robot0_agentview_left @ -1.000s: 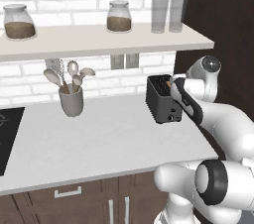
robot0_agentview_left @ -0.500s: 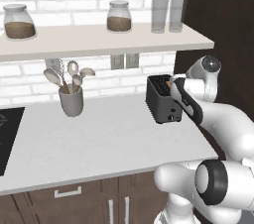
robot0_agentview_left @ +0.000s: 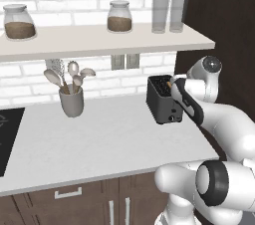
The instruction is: Start the toaster. Once the lever pops up, take the bread to the plate on the dining counter.
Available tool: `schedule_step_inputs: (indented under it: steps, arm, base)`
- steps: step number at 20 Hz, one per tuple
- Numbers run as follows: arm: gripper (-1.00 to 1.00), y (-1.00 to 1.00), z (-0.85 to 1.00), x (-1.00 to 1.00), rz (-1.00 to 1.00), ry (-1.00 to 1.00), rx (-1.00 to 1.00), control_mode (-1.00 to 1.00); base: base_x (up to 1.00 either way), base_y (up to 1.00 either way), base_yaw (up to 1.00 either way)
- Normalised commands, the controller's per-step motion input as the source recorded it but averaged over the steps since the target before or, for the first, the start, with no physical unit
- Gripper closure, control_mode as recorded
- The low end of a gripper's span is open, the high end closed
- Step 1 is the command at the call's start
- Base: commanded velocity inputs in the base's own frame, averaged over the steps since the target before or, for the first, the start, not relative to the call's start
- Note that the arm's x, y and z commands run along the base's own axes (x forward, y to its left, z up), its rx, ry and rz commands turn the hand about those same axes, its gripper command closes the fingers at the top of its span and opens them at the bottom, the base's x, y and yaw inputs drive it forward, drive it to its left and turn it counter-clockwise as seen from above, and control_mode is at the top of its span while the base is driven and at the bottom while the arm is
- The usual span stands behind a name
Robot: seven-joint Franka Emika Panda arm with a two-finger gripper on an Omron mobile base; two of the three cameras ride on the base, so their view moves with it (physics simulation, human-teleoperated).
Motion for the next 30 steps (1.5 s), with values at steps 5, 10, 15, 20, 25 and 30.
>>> schedule_step_inputs:
  steps: [5,10,15,20,25,30]
  arm:
    - [-1.0,0.0,0.0,0.0,0.0,0.0,0.0,-1.0]
    - [-1.0,0.0,0.0,0.0,0.0,0.0,0.0,-1.0]
    - [-1.0,0.0,0.0,0.0,0.0,0.0,0.0,-1.0]
    - [-1.0,0.0,0.0,0.0,0.0,0.0,0.0,-1.0]
    - [-1.0,0.0,0.0,0.0,0.0,0.0,0.0,-1.0]
    - [-1.0,0.0,0.0,0.0,0.0,0.0,0.0,-1.0]
  base:
    - [0.0,0.0,0.0]
    - [0.0,0.0,0.0]
    - [0.0,0.0,0.0]
    - [0.0,0.0,0.0]
    - [0.0,0.0,0.0]
    - [0.0,0.0,0.0]
